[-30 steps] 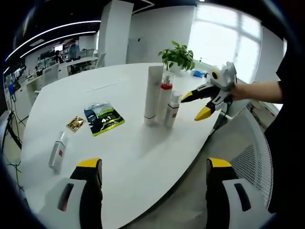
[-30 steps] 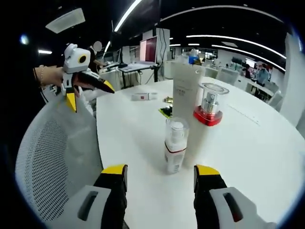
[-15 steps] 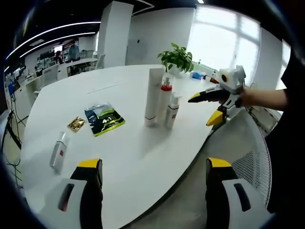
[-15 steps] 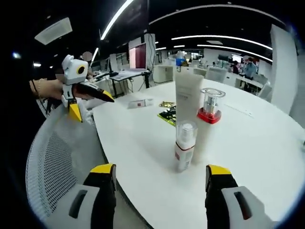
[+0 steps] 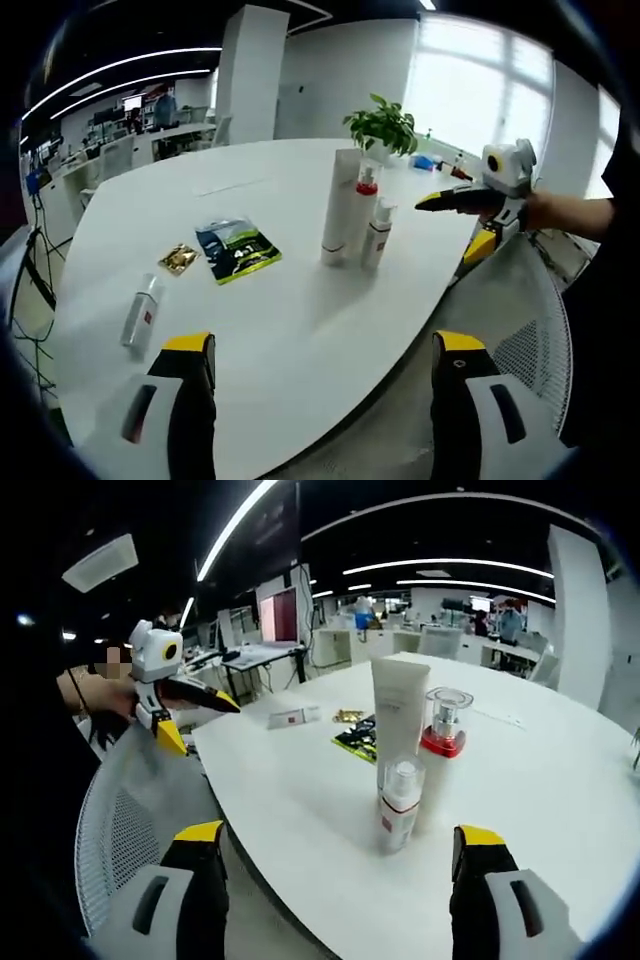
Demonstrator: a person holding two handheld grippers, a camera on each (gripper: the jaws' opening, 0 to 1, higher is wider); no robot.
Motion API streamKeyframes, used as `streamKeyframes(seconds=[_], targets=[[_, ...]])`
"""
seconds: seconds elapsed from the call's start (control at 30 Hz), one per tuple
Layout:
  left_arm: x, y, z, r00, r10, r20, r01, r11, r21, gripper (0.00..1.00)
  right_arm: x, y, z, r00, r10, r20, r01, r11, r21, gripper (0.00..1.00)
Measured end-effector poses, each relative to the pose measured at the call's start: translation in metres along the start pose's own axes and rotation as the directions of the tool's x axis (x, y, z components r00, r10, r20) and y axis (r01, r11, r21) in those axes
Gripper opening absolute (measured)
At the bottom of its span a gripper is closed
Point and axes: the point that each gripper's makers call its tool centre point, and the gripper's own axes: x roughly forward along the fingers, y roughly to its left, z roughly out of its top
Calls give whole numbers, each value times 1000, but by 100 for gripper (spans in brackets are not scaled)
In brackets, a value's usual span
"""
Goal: Arrange the skincare products in the storage area until every visible bottle or jar stands upright without overlapping.
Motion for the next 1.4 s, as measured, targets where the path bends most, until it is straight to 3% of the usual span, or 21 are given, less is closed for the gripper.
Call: streamKeyframes(seconds=[0.13, 0.5, 0.8, 1.2, 1.37, 1.4], targets=[[-5, 3, 2, 1000, 7, 5, -7, 1000, 3, 86, -3, 5, 7, 999, 8, 51, -8, 1000, -9, 99], [-16, 14, -1, 999, 53, -5, -53, 999, -3, 99, 0, 0, -20, 999, -52, 7, 52, 999, 4, 99], [-13, 15, 1, 998, 57, -5, -57, 998, -7, 99, -2, -3, -20, 998, -61, 14, 61, 998, 6, 99], [-11, 33, -1, 998, 69, -9, -70, 997, -24, 98, -8, -7, 7, 993, -86, 84, 83, 996, 42, 99], [-9, 42, -2, 996, 82, -18, -82, 996, -24, 98, -14, -2, 9, 992, -96, 78, 92, 995, 44, 99], [-9, 44, -2, 996, 83, -19, -84, 996, -23, 98, -17, 2, 16, 990, -96, 102, 92, 995, 38, 99]])
